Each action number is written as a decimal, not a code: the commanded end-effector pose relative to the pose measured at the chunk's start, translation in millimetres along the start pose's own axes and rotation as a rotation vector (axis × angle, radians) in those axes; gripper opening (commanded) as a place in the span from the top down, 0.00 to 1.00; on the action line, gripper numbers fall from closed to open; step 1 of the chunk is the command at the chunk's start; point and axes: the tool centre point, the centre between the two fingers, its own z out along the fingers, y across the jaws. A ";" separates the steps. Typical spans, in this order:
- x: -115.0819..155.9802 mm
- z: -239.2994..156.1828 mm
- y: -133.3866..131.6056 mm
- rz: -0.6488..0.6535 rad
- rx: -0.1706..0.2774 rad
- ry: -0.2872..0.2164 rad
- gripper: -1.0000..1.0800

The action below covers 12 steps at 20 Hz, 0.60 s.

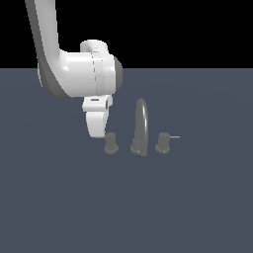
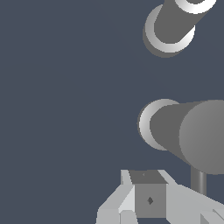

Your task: Turn on the faucet by rotating a designated handle.

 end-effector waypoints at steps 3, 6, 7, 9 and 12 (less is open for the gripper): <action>-8.5 0.1 14.0 0.001 0.000 -0.001 1.00; -14.2 0.2 24.0 0.002 0.000 -0.001 1.00; -14.2 0.2 24.0 0.002 0.000 -0.001 1.00; -7.9 0.0 19.5 0.009 0.008 -0.002 1.00; -7.2 0.1 29.8 0.007 0.006 -0.002 1.00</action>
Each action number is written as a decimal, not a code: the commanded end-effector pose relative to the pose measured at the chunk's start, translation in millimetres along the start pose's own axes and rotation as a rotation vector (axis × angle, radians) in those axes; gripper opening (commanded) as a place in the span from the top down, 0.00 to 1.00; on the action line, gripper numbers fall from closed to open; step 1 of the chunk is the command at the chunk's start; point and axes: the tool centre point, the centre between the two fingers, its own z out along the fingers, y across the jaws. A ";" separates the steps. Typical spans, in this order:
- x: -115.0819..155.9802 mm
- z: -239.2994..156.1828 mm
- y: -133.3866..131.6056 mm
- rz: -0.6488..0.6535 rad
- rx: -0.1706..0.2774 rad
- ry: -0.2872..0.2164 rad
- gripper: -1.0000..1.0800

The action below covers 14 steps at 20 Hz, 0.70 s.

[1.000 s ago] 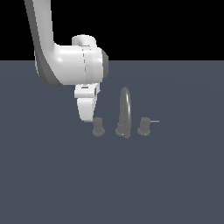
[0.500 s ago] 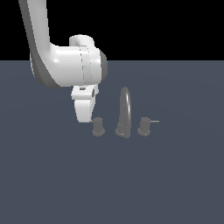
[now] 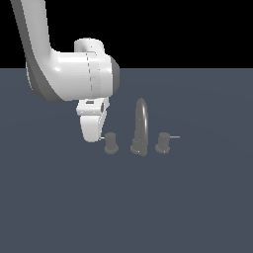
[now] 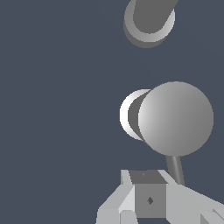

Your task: Turn on the faucet by rotating a designated handle.

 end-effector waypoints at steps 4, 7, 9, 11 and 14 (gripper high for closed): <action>3.2 -0.2 23.7 -0.002 -0.014 0.004 1.00; 4.1 -0.4 34.4 -0.003 -0.016 0.004 1.00; 4.7 -0.5 41.6 -0.004 -0.017 0.004 1.00; -6.1 0.1 34.3 -0.018 -0.006 -0.005 1.00; 6.0 -0.1 41.6 -0.014 -0.009 -0.003 1.00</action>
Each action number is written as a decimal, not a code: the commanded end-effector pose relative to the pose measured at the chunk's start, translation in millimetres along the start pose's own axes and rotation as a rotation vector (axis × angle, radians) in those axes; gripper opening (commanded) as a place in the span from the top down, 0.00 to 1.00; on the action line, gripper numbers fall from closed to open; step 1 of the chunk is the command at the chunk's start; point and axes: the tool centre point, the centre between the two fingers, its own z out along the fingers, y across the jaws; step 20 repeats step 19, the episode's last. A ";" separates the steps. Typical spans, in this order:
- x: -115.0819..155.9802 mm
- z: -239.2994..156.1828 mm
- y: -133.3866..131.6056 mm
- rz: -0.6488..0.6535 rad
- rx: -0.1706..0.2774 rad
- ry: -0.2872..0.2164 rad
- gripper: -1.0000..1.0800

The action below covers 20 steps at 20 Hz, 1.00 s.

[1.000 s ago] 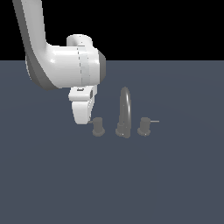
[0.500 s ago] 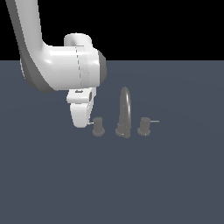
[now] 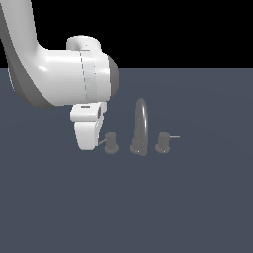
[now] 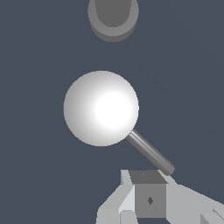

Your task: Turn on the faucet by rotating a designated handle.

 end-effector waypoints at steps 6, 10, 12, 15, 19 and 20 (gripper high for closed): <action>34.8 -0.8 18.8 0.018 -0.009 0.009 1.00; 19.4 -0.4 20.3 -0.014 -0.004 -0.001 1.00; 33.5 -0.6 18.4 -0.006 -0.006 0.002 1.00; 54.8 -0.9 15.7 0.006 -0.008 0.006 1.00; 76.3 -1.3 13.2 0.018 -0.011 0.010 1.00; 76.3 -1.3 13.2 0.018 -0.011 0.010 1.00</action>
